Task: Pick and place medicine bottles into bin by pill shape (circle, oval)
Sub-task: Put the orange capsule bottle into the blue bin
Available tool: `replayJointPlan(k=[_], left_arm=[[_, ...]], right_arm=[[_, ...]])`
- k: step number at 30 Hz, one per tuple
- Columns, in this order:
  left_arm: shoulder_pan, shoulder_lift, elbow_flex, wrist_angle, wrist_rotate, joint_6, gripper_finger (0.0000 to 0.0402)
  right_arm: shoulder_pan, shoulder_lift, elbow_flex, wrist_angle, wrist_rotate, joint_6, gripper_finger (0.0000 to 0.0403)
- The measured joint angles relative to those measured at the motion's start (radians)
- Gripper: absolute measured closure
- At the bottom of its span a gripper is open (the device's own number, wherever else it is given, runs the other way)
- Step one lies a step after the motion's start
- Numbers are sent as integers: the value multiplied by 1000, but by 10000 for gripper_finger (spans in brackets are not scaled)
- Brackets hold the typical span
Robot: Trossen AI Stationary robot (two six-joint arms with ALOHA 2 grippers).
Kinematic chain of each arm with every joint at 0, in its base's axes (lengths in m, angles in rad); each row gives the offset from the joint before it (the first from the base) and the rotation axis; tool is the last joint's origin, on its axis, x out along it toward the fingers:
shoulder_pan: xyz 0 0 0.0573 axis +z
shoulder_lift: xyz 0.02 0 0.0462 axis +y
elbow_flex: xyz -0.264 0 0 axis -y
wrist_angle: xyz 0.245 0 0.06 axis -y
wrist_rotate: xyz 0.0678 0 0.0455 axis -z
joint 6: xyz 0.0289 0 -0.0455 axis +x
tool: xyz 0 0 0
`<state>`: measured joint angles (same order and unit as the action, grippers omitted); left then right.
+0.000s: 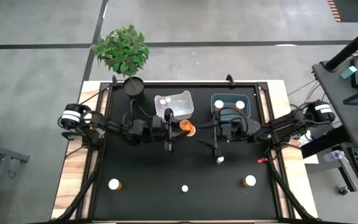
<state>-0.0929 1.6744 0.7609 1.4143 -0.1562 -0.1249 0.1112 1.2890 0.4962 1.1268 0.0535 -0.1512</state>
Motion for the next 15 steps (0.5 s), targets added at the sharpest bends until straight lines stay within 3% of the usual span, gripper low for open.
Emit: replayJointPlan(k=[15], left_arm=[[0, -4, 4, -1, -3, 72, 248]], right_arm=[[0, 36, 77, -30, 79, 23, 83]])
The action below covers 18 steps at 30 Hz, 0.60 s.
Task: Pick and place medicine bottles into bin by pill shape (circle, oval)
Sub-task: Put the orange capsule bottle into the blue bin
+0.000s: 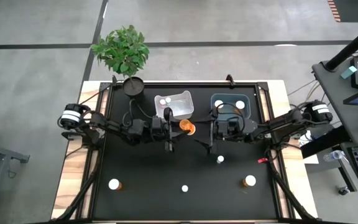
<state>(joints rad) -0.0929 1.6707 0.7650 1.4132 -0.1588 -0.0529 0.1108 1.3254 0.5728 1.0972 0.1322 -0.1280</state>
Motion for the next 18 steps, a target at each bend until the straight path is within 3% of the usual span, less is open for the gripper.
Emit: replayJointPlan(k=[8, 18], left_arm=[[0, 9, 10, 0, -1, 8, 248], [0, 10, 9, 0, -2, 8, 248]], right_arm=[[0, 61, 52, 12, 0, -45, 97], [0, 55, 57, 13, 0, -43, 161]])
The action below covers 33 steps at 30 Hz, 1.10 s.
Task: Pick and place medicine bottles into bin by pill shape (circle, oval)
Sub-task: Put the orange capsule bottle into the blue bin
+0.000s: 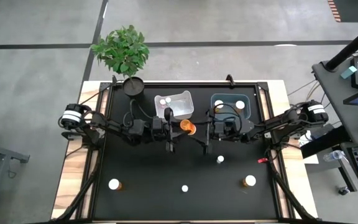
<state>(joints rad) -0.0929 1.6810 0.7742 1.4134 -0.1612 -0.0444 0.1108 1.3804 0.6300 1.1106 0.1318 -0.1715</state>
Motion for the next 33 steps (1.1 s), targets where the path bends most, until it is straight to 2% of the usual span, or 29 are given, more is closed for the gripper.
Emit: replayJointPlan(k=[7, 17, 25, 29, 33], left_arm=[[0, 0, -1, 0, 0, -1, 238], [0, 0, -1, 1, 0, -25, 192], [0, -1, -2, -3, 0, -24, 125], [0, -30, -34, -10, 0, -19, 104], [0, -84, -98, -12, 0, 19, 100]], right_arm=[[0, 2, 0, -1, 0, 0, 210], [0, 3, 0, -16, 0, 6, 201], [-2, 2, -1, -48, 0, 17, 202], [-2, -24, -1, -137, 18, 33, 202], [-2, -94, 6, -331, 78, 62, 202]])
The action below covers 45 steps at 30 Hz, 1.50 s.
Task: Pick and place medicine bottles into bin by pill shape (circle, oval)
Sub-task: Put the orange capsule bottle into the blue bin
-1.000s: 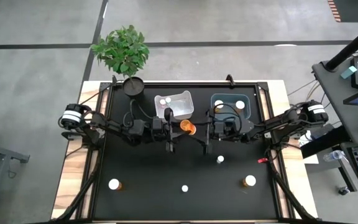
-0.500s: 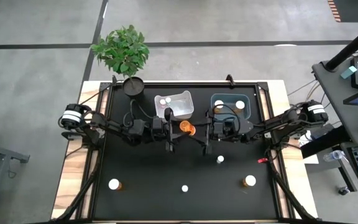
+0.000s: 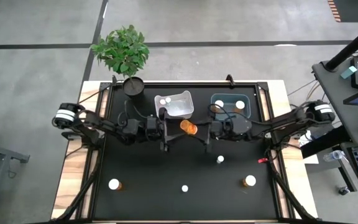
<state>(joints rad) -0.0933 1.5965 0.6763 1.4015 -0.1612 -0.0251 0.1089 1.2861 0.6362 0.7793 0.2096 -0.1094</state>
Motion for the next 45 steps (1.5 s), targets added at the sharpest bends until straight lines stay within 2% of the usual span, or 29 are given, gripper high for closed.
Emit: replayJointPlan(k=[4, 9, 15, 20, 25, 31, 36, 45], left_arm=[[0, -71, -74, -6, 0, 14, 100], [0, -151, -168, -10, -1, 15, 100], [4, -215, -238, -2, -10, 16, 100], [7, -251, -270, -6, -56, 17, 100], [7, -257, -271, -5, -59, 43, 100], [7, -257, -271, -5, -60, 66, 100], [7, -257, -271, -5, -60, 101, 100], [7, -257, -273, -39, -60, 104, 100]], right_arm=[[-1, -88, 64, -347, 112, 44, 202], [-47, -145, 281, -1020, 258, 180, 202], [-208, -78, 585, -1689, 246, 366, 202], [-381, 26, 743, -2019, 88, 379, 202], [-536, 129, 794, -2196, -57, 298, 202], [-652, 222, 797, -2269, -61, 221, 202], [-690, 303, 797, -2263, -107, 169, 202], [-690, 441, 796, -2265, -106, 124, 202]])
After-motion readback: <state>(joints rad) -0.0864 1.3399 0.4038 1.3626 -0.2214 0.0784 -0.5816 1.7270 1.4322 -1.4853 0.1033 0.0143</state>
